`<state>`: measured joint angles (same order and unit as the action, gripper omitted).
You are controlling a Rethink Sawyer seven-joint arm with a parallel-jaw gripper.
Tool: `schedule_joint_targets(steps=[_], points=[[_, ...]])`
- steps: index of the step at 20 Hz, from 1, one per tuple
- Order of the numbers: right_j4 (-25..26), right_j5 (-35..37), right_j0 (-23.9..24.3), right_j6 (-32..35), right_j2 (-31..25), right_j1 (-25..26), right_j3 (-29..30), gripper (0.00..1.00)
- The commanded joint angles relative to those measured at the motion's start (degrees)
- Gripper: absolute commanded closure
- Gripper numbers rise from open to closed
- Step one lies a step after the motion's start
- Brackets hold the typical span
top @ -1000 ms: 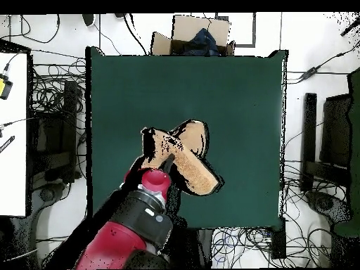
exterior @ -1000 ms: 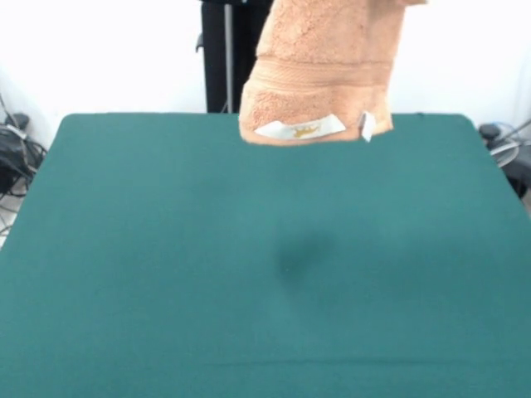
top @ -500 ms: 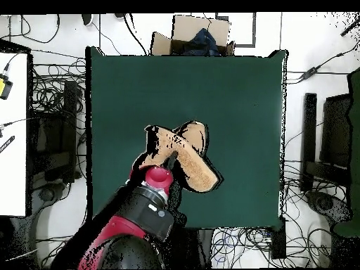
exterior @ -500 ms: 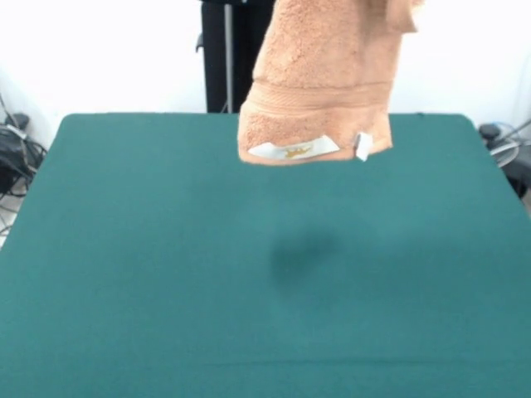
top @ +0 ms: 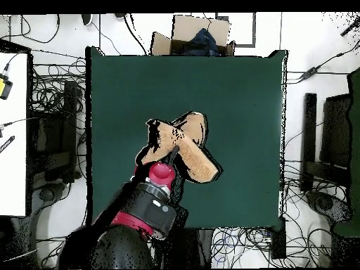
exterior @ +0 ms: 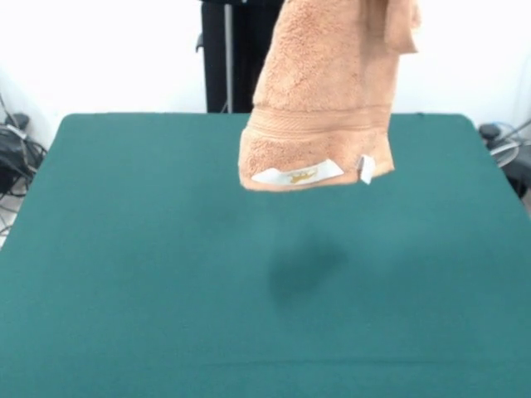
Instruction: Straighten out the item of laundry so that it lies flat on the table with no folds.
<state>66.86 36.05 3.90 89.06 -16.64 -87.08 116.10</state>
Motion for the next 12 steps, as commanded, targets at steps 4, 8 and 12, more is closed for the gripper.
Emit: schedule_joint_targets(steps=[4, 8, 12], points=[[13.09, 1.29, -3.79, 23.93, 3.14, 5.68, 3.38, 1.00], [17.93, 2.20, -5.45, 29.41, 3.46, 8.17, 3.75, 1.00], [24.28, 4.46, -7.42, 35.86, 3.53, 10.90, 4.18, 1.00]])
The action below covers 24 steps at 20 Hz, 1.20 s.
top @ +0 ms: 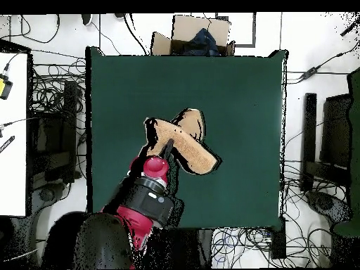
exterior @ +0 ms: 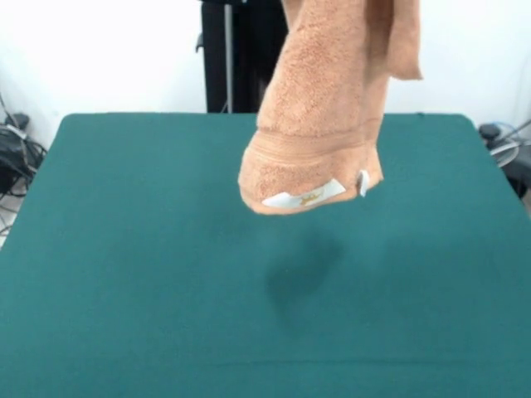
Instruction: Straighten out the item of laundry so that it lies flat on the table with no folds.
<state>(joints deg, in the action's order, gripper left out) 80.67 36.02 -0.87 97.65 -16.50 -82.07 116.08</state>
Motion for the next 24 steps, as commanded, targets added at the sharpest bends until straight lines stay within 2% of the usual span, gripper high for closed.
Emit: schedule_joint_targets(steps=[1, 6, 19, 23, 24], points=[[11.42, 4.69, -2.90, 28.18, 3.50, 6.22, 4.30, 1.00], [16.98, 6.75, -4.45, 34.45, 3.62, 8.94, 4.93, 1.00], [27.57, 11.38, -5.75, 45.14, 3.00, 13.90, 7.22, 1.00], [32.94, 15.45, -6.44, 50.50, 2.44, 15.30, 8.80, 1.00], [35.06, 18.38, -6.93, 52.79, 2.35, 15.50, 9.40, 1.00]])
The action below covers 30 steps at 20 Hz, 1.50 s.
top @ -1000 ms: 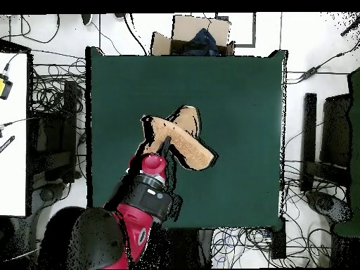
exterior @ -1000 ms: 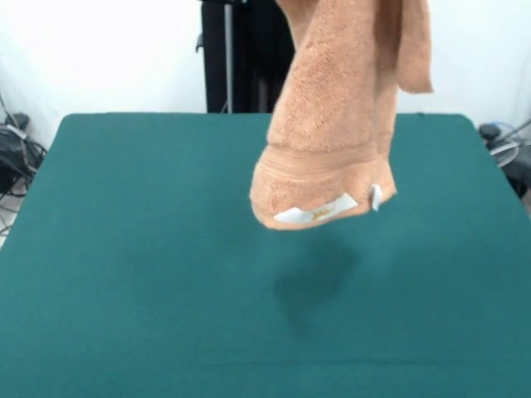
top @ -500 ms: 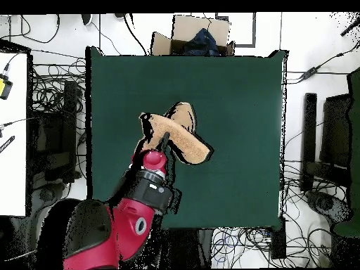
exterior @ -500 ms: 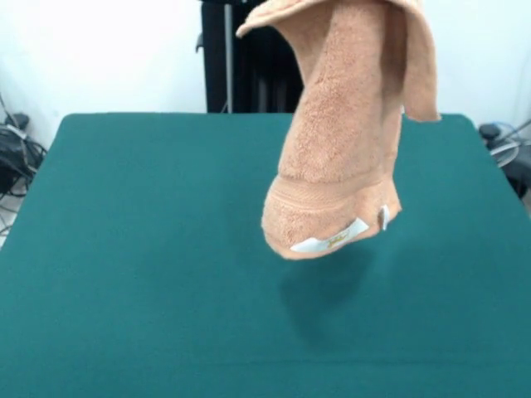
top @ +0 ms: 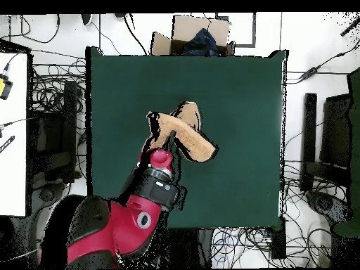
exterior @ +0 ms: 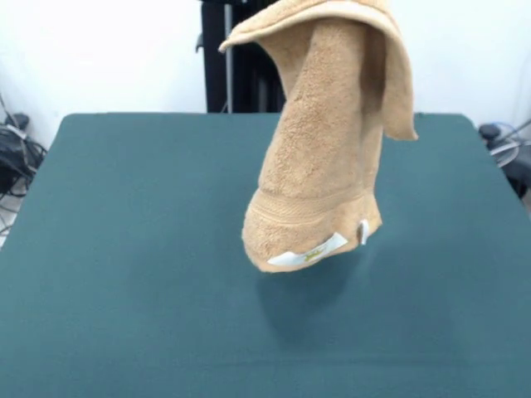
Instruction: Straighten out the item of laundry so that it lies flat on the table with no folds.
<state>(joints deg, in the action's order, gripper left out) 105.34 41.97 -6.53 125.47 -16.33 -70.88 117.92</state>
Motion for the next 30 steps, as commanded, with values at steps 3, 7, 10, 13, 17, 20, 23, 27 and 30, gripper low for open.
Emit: schedule_joint_targets(steps=[3, 7, 10, 13, 17, 20, 23, 27, 30], points=[[14.01, 18.33, -1.70, 28.90, 1.90, 5.68, 8.24, 1.00], [17.98, 25.95, -1.99, 32.09, 1.53, 7.09, 8.94, 1.00], [19.95, 29.79, -1.95, 33.41, 1.32, 7.50, 9.56, 1.00], [21.10, 32.70, -1.71, 34.37, 1.01, 7.89, 10.16, 1.00], [21.49, 39.22, -2.30, 34.37, 1.43, 8.84, 9.44, 1.00], [22.32, 43.61, -2.29, 34.88, 1.60, 10.56, 8.89, 1.00], [22.33, 44.65, -2.29, 34.49, 1.22, 11.18, 8.69, 1.00], [21.81, 44.92, -2.23, 33.21, 0.90, 10.90, 8.56, 1.00], [21.77, 45.08, -2.20, 33.07, 0.77, 11.34, 8.58, 1.00]])
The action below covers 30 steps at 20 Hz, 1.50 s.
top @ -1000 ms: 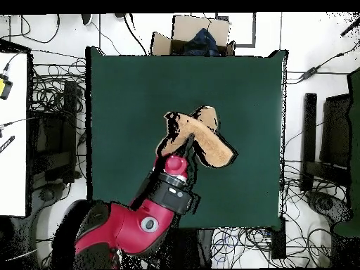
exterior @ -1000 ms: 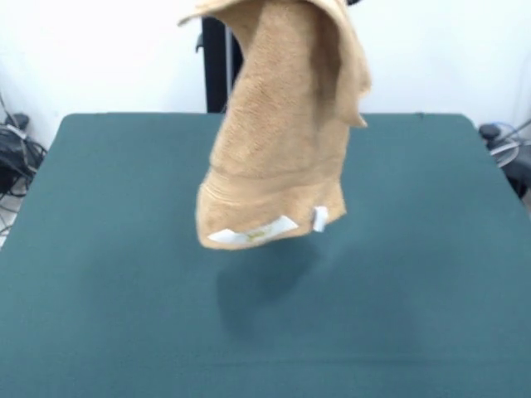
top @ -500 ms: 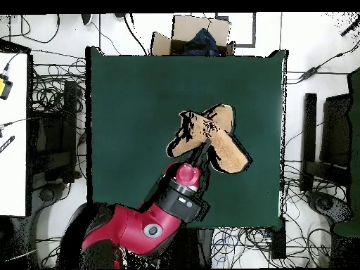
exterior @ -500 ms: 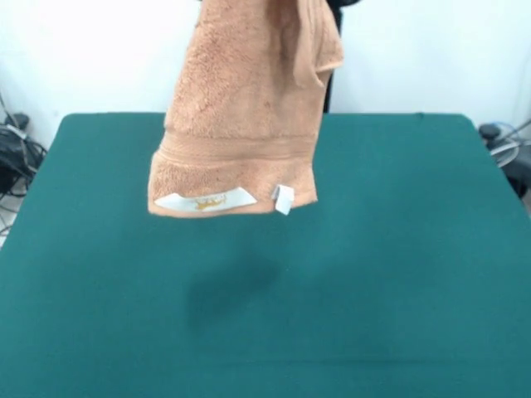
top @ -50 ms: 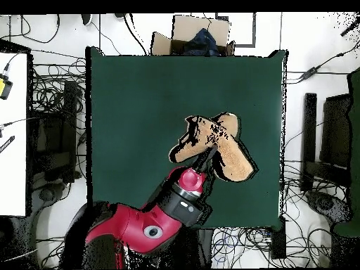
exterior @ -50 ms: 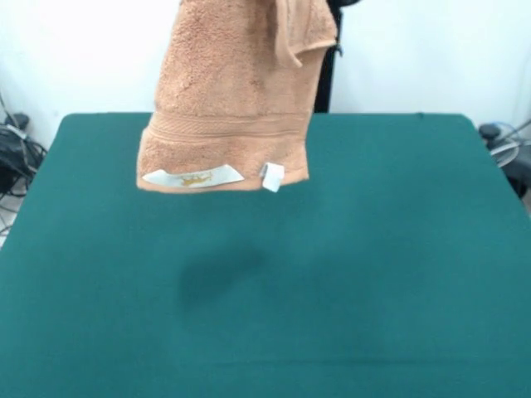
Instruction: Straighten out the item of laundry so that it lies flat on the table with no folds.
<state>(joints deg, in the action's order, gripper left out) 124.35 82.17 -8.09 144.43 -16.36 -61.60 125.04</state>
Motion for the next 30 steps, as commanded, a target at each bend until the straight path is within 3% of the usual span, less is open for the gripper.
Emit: schedule_joint_targets(steps=[1, 16, 30], points=[[2.57, 4.56, -0.62, 14.01, 0.72, 2.07, 1.43, 1.00], [2.40, 0.48, 0.26, 15.38, -0.06, 1.19, 2.51, 1.00], [0.23, -2.52, -0.06, 12.38, -0.30, -1.18, 2.30, 1.00]])
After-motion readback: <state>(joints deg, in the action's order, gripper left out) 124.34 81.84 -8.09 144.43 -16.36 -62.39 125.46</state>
